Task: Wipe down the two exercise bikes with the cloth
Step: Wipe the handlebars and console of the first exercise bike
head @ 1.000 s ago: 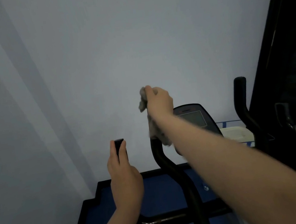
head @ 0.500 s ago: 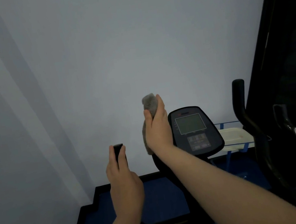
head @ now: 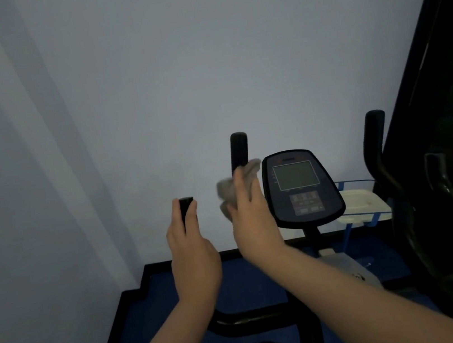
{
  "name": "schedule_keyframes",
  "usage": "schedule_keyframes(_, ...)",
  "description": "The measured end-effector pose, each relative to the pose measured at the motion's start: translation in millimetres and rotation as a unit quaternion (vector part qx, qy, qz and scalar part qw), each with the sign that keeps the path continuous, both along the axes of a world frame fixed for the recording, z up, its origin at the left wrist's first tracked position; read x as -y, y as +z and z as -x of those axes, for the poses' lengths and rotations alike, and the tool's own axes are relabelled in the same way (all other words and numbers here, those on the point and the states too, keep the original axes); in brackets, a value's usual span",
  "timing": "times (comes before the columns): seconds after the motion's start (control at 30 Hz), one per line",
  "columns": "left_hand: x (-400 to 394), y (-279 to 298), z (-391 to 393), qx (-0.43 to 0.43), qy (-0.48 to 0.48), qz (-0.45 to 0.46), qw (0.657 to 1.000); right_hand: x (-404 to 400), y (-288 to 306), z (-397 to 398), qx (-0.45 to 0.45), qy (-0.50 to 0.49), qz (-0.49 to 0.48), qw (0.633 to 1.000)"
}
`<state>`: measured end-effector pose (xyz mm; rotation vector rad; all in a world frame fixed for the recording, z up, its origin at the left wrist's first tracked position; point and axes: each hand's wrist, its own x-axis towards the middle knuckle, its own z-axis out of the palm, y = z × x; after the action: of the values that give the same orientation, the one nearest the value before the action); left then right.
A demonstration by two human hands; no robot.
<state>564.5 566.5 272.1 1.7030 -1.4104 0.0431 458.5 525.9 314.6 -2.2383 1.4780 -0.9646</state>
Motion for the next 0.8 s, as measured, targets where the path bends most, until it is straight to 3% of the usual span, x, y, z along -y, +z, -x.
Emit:
schedule_keyframes(0.07, 1, 0, -2, -0.007, -0.013, 0.001, 1.0, -11, -18, 6, -0.125, 0.052, 0.055, 0.989)
schedule_keyframes(0.23, -1, 2, -1, 0.006, -0.01, 0.012, 1.0, 28, 17, 16, -0.245, 0.069, 0.225, 0.941)
schedule_keyframes(0.3, -2, 3, -2, -0.001, -0.011, 0.017, 1.0, 36, 19, 22, -0.295, 0.103, 0.189, 0.931)
schedule_keyframes(0.47, -1, 2, -4, -0.02, -0.026, 0.028, 0.999, 28, 19, 49, -0.225, 0.255, 0.076, 0.937)
schedule_keyframes(0.6, -3, 2, -8, -0.085, -0.054, 0.03, 0.994, 5, 12, 47, -0.221, 0.25, 0.076, 0.94)
schedule_keyframes(0.73, -25, -19, -20, -0.158, -0.126, 0.031, 0.979, -52, -23, 51, -0.393, 0.252, 0.104, 0.878)
schedule_keyframes(0.8, -36, -32, -26, -0.178, -0.166, 0.015, 0.97, -66, -27, 58, -0.369, 0.217, 0.058, 0.902)
